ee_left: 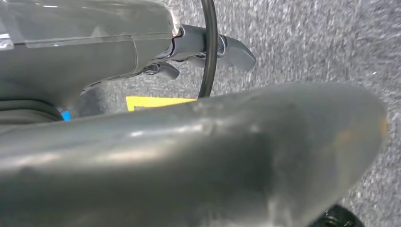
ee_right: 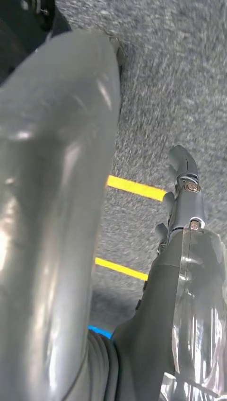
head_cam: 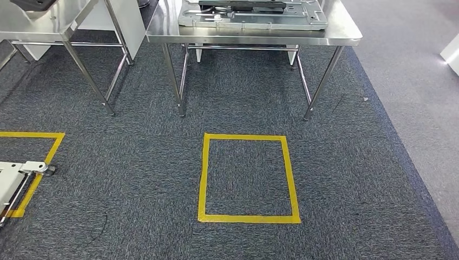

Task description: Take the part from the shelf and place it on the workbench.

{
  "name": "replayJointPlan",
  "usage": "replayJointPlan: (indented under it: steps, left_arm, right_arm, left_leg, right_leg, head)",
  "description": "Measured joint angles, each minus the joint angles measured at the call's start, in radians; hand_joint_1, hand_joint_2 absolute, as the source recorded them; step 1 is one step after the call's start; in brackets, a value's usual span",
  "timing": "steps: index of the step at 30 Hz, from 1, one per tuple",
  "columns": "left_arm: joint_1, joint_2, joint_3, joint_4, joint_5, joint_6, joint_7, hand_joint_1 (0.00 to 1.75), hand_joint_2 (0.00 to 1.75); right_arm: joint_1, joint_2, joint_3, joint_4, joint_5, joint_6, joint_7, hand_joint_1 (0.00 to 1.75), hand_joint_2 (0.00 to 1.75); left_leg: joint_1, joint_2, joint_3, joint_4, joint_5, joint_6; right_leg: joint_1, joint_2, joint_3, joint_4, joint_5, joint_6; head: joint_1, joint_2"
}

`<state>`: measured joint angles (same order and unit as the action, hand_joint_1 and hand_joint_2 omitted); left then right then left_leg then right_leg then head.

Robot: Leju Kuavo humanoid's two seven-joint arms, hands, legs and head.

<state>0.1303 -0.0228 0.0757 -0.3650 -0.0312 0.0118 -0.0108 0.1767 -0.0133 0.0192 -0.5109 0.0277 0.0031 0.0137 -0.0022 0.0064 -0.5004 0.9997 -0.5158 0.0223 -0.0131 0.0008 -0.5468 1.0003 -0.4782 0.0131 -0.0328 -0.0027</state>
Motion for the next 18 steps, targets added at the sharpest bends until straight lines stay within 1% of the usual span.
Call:
replayJointPlan:
  steps: [3,10,18]
  left_arm:
    - [0.003,0.002,-0.025,-0.004,0.025,-0.007,0.006,0.00,0.00]
    - [0.006,0.006,-0.052,-0.008,0.031,-0.008,0.008,0.00,0.00]
    - [0.008,0.007,-0.056,-0.012,0.032,-0.008,0.009,0.00,0.00]
  right_arm:
    - [-0.011,0.001,-0.001,0.036,-0.020,-0.005,-0.006,0.00,0.00]
    - [-0.022,0.002,-0.002,0.074,-0.027,-0.005,-0.009,0.00,0.00]
    - [-0.026,0.002,-0.003,0.088,-0.027,-0.005,-0.011,0.00,0.00]
  left_leg:
    - [0.000,0.000,0.000,0.000,0.000,0.000]
    - [0.000,0.000,0.000,0.000,0.000,0.000]
    - [0.000,0.000,0.000,0.000,0.000,0.000]
  right_leg:
    - [0.000,0.000,0.000,0.000,0.000,0.000]
    - [0.000,0.000,0.000,0.000,0.000,0.000]
    - [0.000,0.000,0.000,0.000,0.000,0.000]
  head:
    - [0.000,0.000]
    - [0.000,0.000]
    - [0.000,0.000]
